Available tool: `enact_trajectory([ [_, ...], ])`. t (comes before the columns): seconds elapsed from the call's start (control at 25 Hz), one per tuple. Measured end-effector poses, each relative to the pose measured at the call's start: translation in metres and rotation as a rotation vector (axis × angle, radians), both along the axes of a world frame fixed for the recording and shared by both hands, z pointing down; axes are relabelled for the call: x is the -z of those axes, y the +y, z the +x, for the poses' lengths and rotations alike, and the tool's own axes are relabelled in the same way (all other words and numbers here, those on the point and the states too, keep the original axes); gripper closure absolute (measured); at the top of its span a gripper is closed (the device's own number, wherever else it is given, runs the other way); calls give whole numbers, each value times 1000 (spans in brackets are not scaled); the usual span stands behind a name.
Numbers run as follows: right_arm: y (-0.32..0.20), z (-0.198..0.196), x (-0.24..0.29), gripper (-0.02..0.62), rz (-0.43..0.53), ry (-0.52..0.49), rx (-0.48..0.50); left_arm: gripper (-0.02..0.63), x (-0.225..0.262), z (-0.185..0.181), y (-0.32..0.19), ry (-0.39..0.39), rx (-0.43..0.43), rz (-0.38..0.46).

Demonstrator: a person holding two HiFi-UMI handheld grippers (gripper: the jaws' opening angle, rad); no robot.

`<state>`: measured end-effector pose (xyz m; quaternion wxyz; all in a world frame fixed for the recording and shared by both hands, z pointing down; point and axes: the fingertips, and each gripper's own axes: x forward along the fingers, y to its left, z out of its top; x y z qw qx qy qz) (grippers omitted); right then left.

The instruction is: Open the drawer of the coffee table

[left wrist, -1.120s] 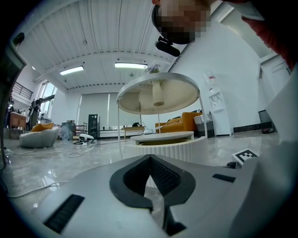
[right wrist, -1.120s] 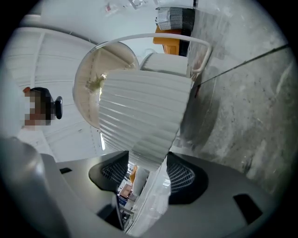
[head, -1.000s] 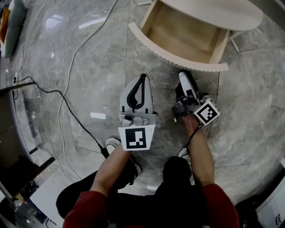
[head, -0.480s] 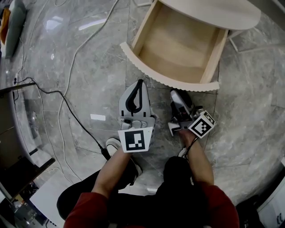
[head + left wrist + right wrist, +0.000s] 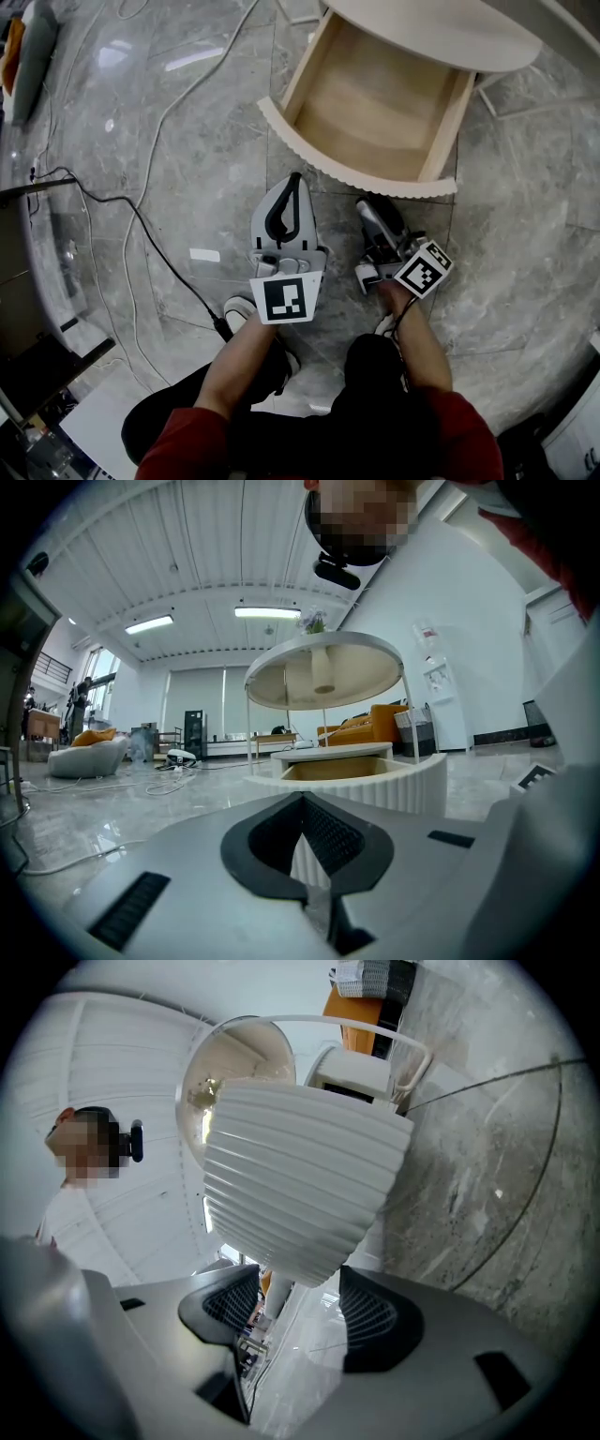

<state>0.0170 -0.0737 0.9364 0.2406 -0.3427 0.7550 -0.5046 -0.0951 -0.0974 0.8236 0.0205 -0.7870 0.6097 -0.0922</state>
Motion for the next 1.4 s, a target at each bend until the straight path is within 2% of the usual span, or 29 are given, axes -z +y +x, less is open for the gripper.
enact_trajectory([
  [0.08,5,2,4,321,-10,35,12,592,7,0,-6,-1,-19,24],
  [0.2,15,10,26,321,-22,86,23,592,24,7,-10,-27,-114,62],
  [0.4,6,37,109,321,33,243,-2,592,86,9,-23,-47,-271,99],
  [0.48,6,39,151,321,47,294,7,592,111,2,-26,-30,-306,27],
  [0.6,9,44,223,321,37,330,20,592,152,-13,-22,61,-276,-166],
  [0.76,5,42,340,321,38,354,-25,592,272,-36,-27,69,-205,-186],
  [0.92,-4,37,479,321,52,336,-59,592,410,-47,-25,88,-111,-195],
  [1.2,-34,27,710,321,154,314,-91,592,643,-44,-24,103,-97,-169],
  [1.32,-39,28,791,321,227,306,-118,592,717,-35,-17,114,-120,-133],
  [1.4,-33,29,837,322,263,312,-137,592,754,-30,-5,91,-145,-95],
])
